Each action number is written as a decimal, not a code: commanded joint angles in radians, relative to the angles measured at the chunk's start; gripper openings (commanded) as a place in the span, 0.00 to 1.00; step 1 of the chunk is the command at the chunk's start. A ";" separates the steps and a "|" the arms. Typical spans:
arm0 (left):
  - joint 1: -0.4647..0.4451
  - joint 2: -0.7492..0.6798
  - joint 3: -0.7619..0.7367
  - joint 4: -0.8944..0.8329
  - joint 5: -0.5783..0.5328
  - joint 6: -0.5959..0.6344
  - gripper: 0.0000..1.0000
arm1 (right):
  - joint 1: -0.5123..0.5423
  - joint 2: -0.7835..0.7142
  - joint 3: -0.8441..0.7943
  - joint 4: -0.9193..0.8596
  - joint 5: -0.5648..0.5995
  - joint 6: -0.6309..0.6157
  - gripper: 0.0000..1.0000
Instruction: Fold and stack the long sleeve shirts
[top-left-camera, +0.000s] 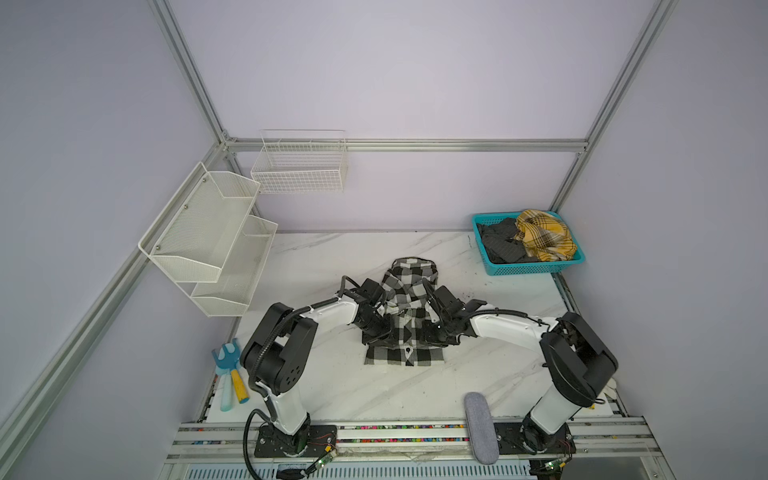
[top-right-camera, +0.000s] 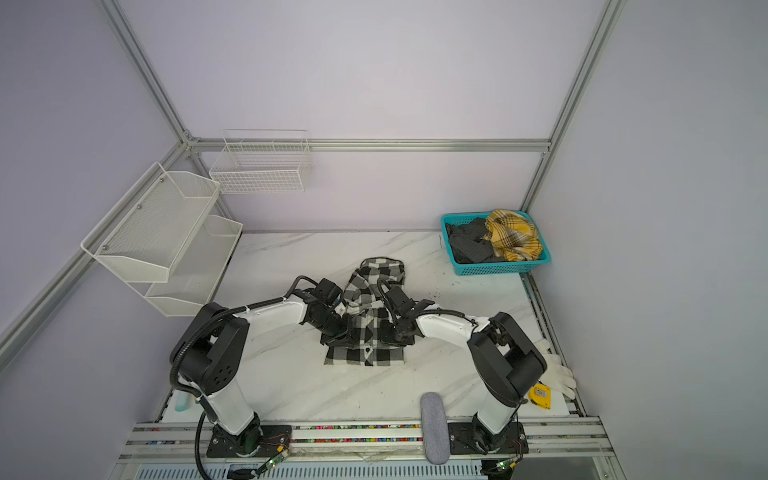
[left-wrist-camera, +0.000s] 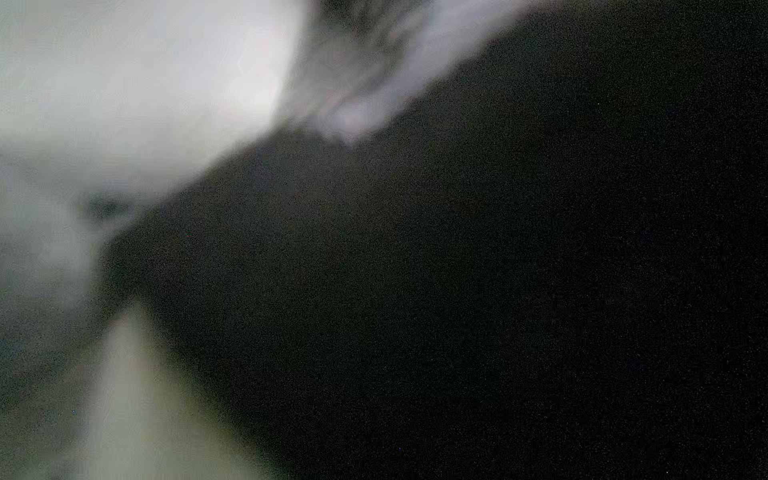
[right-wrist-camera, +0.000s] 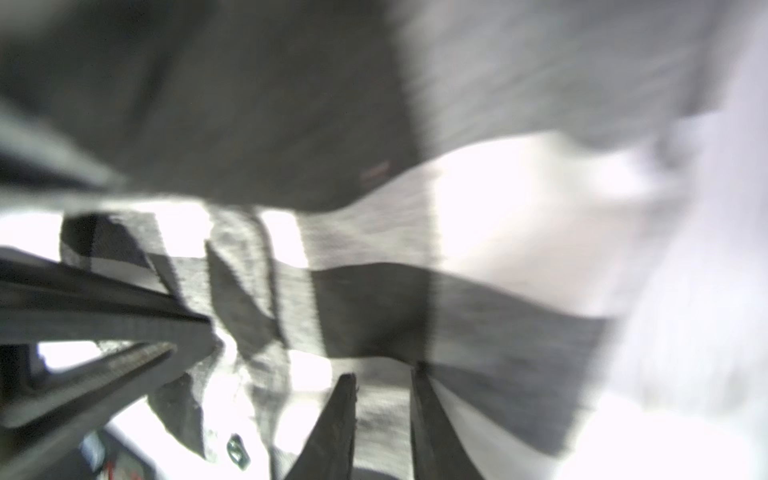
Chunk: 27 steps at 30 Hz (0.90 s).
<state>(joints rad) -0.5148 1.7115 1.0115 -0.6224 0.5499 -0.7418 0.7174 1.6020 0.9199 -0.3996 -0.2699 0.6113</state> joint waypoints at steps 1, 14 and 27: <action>0.024 -0.084 -0.009 0.054 -0.036 -0.012 0.34 | -0.012 -0.107 -0.037 -0.005 0.004 0.090 0.27; 0.119 0.271 0.455 0.063 0.023 0.076 0.45 | -0.156 0.155 0.166 0.122 0.010 0.050 0.25; 0.172 0.091 0.279 0.150 0.051 -0.028 0.60 | -0.174 0.120 0.298 -0.065 0.081 -0.037 0.26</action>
<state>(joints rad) -0.3763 1.9533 1.3315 -0.5236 0.5613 -0.7158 0.5358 1.7927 1.1809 -0.3721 -0.2401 0.6136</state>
